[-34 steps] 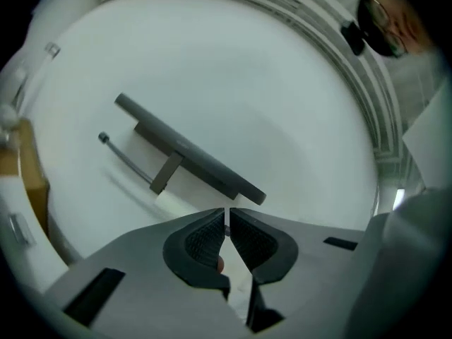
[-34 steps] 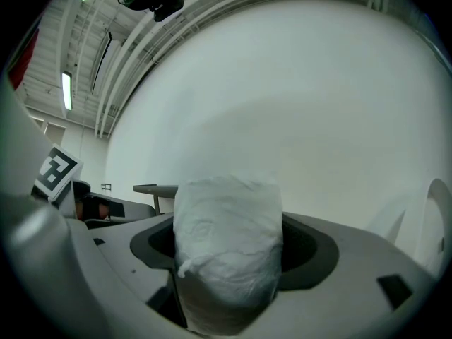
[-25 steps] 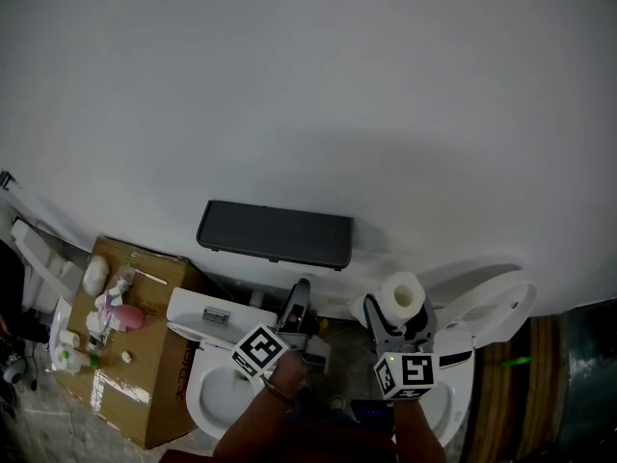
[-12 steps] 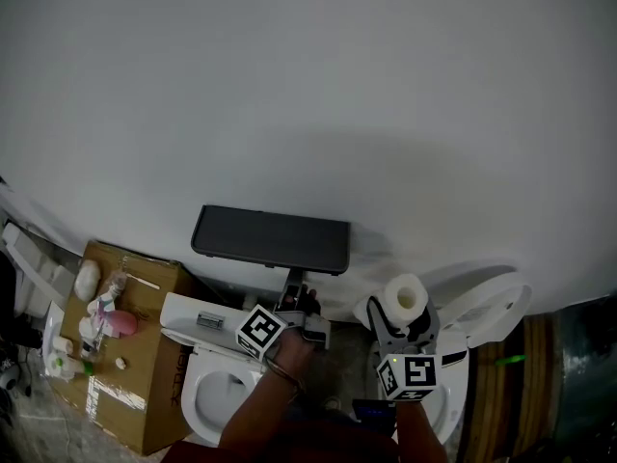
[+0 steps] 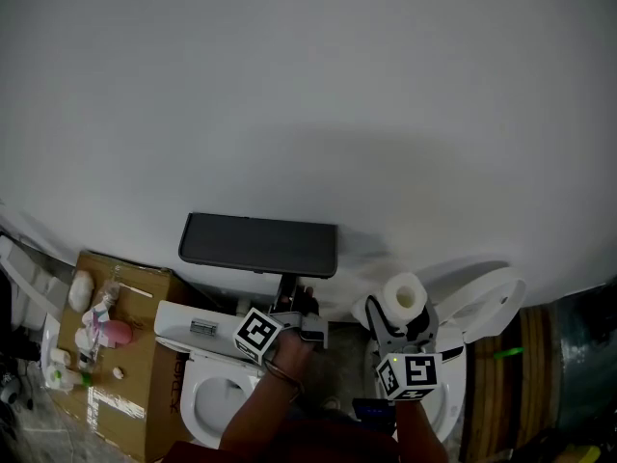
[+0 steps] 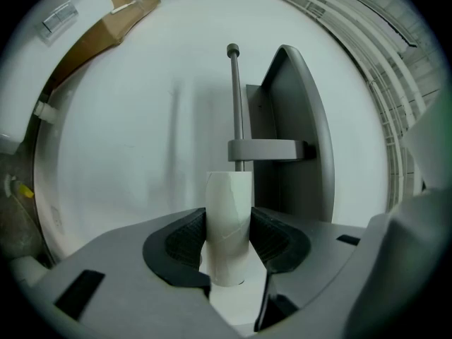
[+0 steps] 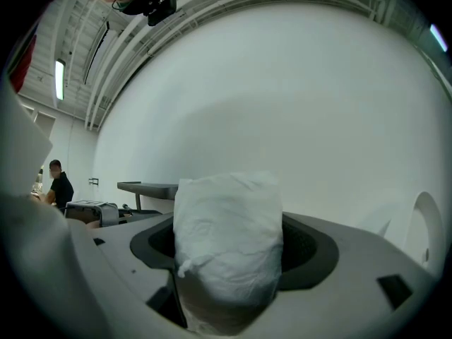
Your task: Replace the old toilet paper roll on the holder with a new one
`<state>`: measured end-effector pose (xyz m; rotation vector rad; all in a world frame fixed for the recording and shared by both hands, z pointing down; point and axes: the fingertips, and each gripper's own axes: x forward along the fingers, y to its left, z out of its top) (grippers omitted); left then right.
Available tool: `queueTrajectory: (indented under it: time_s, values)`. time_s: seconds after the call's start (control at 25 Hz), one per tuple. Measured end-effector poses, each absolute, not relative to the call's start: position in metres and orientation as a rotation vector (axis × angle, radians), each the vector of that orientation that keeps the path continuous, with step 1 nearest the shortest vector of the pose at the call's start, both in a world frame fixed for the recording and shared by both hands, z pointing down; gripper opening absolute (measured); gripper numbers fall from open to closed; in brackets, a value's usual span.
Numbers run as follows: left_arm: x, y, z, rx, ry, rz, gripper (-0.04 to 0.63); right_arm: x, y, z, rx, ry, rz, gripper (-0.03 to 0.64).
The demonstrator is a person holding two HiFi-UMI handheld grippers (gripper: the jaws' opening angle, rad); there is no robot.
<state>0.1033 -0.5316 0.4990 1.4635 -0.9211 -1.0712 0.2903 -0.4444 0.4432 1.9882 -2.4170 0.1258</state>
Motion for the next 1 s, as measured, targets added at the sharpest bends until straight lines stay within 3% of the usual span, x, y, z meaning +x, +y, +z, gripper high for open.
queueTrajectory:
  time_s: [0.4, 1.0]
  values:
    - [0.117, -0.53, 0.497, 1.438, -0.89, -1.072, 0.198, 0.305, -0.444, 0.444, 2.021, -2.385, 0.126, 0.373]
    - [0.195, -0.515, 0.496, 1.509, -0.775, -0.95, 0.196, 0.35, -0.42, 0.444, 2.139, -2.295, 0.124, 0.374]
